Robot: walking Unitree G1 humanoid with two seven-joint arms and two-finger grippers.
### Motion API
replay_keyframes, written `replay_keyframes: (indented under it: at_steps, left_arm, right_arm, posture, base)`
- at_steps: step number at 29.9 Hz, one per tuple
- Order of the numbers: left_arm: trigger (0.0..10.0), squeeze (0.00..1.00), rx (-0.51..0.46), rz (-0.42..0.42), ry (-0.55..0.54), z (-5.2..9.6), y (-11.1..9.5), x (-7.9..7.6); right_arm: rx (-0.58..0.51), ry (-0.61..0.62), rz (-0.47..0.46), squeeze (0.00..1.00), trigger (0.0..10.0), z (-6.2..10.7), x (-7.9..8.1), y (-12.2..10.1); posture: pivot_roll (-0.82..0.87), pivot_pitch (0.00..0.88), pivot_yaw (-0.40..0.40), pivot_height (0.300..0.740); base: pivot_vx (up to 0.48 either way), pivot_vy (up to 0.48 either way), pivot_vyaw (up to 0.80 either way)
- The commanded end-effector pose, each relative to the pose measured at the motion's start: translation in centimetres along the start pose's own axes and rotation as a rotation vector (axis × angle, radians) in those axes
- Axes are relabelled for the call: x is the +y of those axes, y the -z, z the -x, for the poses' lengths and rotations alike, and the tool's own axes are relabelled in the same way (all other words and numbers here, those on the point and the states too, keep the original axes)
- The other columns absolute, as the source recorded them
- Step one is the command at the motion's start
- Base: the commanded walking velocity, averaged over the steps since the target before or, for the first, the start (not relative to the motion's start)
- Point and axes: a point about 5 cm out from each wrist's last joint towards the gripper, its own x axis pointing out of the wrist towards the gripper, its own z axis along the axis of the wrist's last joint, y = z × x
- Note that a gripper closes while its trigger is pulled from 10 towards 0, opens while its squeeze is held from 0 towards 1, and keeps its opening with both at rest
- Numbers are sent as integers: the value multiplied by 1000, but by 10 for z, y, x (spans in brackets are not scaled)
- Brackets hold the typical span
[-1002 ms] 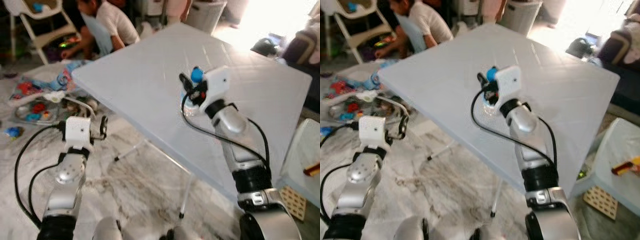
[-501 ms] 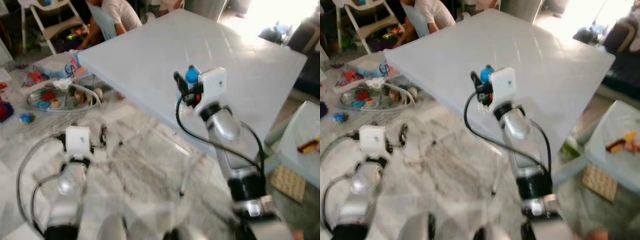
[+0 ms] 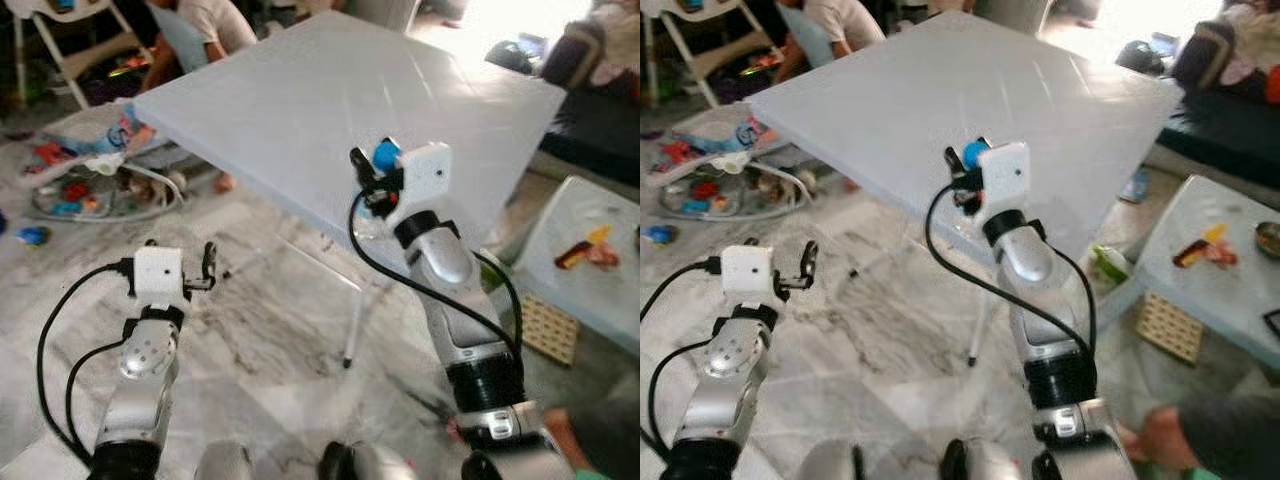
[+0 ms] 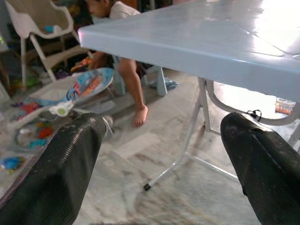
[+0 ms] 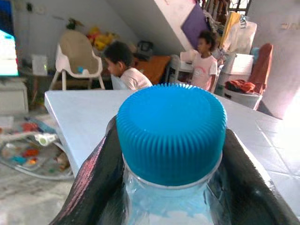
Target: Restocking fridge
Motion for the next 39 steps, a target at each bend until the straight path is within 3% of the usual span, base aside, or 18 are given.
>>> replay_keyframes:
  at_steps: [1, 5, 19, 29, 39]
  left_arm:
    - [10000, 0, 4, 1, -25, 4, 2, 3]
    - [10000, 0, 57, 8, -121, 12, 16, 14]
    - [10000, 0, 99, 12, -331, 8, 20, 43]
    - [10000, 0, 126, 5, -376, 17, 27, 49]
    - [10000, 0, 112, -20, -367, 34, 28, 52]
  right_arm:
    - [-2, -1, 13, 0, 10000, 2, 0, -1]
    - [21, -6, 17, 0, 10000, 8, 0, 7]
    - [26, -15, 6, 0, 10000, 10, -2, 8]
    - [82, -6, -4, 0, 10000, 19, -9, 23]
    - [107, 55, -1, 0, 10000, 20, -25, 29]
  posture:
    - [55, 97, -98, 740]
    - [54, 101, -95, 740]
    - [52, 105, -94, 740]
    - [82, 105, -121, 740]
    - [96, 107, -131, 740]
  base:
    - [0, 0, 800]
    - [0, 0, 800]
    - [0, 0, 800]
    - [0, 350, 749]
    - [0, 96, 0]
